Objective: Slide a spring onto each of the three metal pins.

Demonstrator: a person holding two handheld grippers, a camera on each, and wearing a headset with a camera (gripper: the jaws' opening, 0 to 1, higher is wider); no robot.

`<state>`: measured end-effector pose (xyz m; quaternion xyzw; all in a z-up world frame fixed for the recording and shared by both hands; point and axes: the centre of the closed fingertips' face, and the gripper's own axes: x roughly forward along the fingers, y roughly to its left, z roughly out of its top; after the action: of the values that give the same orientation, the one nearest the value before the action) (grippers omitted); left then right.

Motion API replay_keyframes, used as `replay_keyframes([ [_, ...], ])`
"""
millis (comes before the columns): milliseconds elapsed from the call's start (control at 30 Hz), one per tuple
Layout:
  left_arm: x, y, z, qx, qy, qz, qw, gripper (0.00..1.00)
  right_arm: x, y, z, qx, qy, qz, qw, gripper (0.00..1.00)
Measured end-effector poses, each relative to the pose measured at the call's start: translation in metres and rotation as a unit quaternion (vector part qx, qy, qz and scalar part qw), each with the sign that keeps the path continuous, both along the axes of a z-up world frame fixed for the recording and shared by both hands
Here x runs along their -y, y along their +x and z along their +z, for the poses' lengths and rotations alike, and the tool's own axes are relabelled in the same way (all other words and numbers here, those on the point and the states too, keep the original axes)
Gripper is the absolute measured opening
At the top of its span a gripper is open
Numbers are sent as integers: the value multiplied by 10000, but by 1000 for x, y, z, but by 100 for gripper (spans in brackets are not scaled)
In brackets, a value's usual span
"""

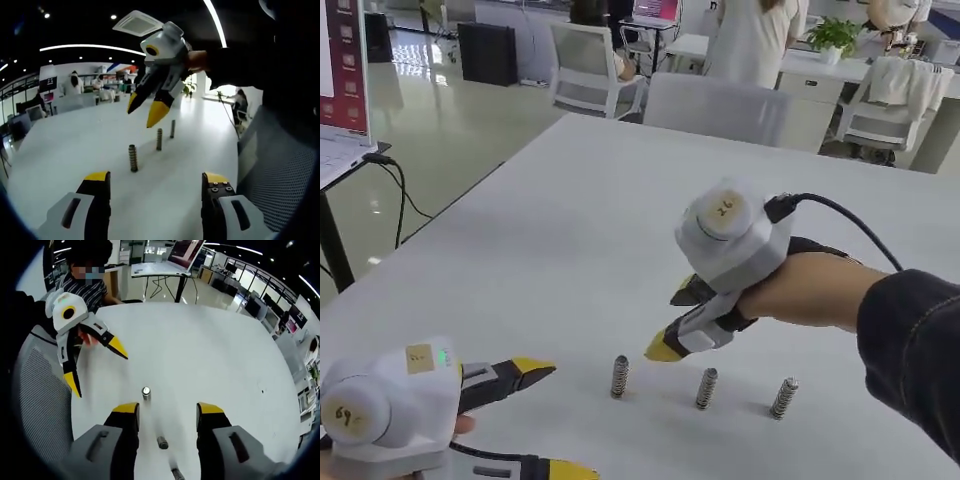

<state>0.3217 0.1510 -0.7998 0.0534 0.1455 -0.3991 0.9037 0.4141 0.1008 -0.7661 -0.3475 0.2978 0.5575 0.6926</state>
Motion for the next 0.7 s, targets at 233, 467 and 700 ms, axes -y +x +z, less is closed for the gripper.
replay_keyframes([
  [233,3,2,1,-3,-7,-13,10000,71,18,7,17,186,411,-310,9985,48],
  [467,5,6,3,-9,-17,-24,10000,71,43,16,30,296,781,-678,9942,51],
  [700,6,13,5,5,-25,-10,10000,72,76,21,39,363,1129,-1065,9872,53],
])
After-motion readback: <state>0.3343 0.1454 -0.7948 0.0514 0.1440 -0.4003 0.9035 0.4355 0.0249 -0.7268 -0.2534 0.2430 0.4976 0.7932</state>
